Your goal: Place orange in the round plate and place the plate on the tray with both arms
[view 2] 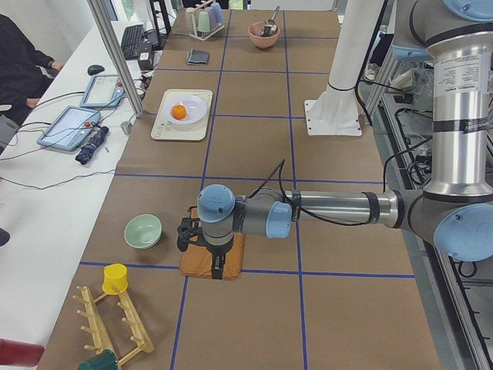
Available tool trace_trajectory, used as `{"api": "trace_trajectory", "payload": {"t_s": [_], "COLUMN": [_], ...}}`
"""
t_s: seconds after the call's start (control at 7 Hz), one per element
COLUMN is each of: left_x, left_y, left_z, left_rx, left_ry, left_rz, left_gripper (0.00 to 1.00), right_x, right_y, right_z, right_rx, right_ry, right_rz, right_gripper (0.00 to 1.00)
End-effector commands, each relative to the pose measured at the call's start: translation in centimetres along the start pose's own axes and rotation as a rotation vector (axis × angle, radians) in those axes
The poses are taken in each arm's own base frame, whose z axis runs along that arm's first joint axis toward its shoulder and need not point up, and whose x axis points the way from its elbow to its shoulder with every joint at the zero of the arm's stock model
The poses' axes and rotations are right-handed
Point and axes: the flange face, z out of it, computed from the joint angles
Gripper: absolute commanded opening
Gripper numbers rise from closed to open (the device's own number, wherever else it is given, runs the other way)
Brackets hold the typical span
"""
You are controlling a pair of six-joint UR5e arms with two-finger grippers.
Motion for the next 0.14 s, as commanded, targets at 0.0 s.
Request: {"api": "trace_trajectory", "payload": {"t_s": [0.0], "left_x": [-0.10], "left_y": [0.03], "left_z": [0.12], "left_rx": [-0.002], "left_ry": [0.000], "left_rz": [-0.002], "left_gripper": [0.98], "right_x": [-0.03], "right_y": [-0.03], "right_z": [-0.03], "right_rx": [0.001], "right_ry": [0.000], "right_rz": [0.000], "right_gripper": [1.00]}}
